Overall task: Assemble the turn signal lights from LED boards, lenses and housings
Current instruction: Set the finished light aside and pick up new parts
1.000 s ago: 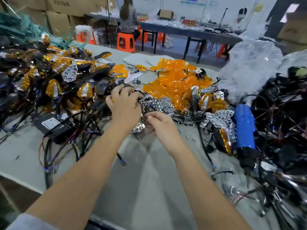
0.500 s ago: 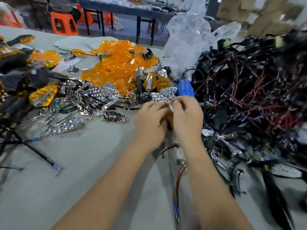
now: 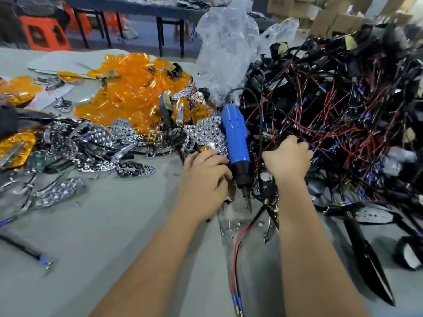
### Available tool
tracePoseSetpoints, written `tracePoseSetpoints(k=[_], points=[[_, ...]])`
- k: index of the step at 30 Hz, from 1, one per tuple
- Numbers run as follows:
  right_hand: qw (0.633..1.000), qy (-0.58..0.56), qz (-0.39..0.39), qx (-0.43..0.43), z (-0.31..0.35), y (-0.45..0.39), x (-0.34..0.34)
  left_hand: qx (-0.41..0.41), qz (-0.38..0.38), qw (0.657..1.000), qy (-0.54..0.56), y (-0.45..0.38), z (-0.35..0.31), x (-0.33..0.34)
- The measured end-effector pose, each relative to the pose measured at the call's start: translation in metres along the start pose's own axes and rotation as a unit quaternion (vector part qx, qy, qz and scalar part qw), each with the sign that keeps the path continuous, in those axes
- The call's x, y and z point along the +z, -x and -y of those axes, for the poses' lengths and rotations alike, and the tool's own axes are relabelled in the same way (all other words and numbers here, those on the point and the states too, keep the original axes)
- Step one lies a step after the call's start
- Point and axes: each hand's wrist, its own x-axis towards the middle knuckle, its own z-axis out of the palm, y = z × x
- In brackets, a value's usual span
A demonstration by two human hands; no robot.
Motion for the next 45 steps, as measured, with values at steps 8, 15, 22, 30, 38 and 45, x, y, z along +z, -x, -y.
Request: tracePoseSetpoints(k=[8,15,22,30,38,45], points=[[0.977,-0.174,-0.035,-0.115,0.034,-0.001,-0.021,-0.014,-0.012,0.999,0.027,0.0,0.001,-0.001],[0.947,-0.277,0.06,-0.151,0.052,0.004,-0.023,-0.022,-0.024,0.997,0.075,0.002,0.001,-0.004],[0.917,-0.386,0.007,-0.099,0.018,-0.02,-0.032,-0.024,-0.038,0.996,0.074,0.001,0.002,-0.003],[0.997,0.059,-0.031,-0.029,-0.017,-0.058,-0.02,-0.03,-0.042,0.996,0.067,-0.001,0.0,-0.002],[0.986,-0.107,-0.129,-0.006,-0.008,-0.069,-0.03,-0.044,-0.033,0.996,0.075,-0.001,0.001,-0.004],[0.97,-0.232,-0.035,-0.069,0.024,-0.079,-0.013,-0.047,-0.037,0.995,0.083,-0.001,0.0,-0.004]])
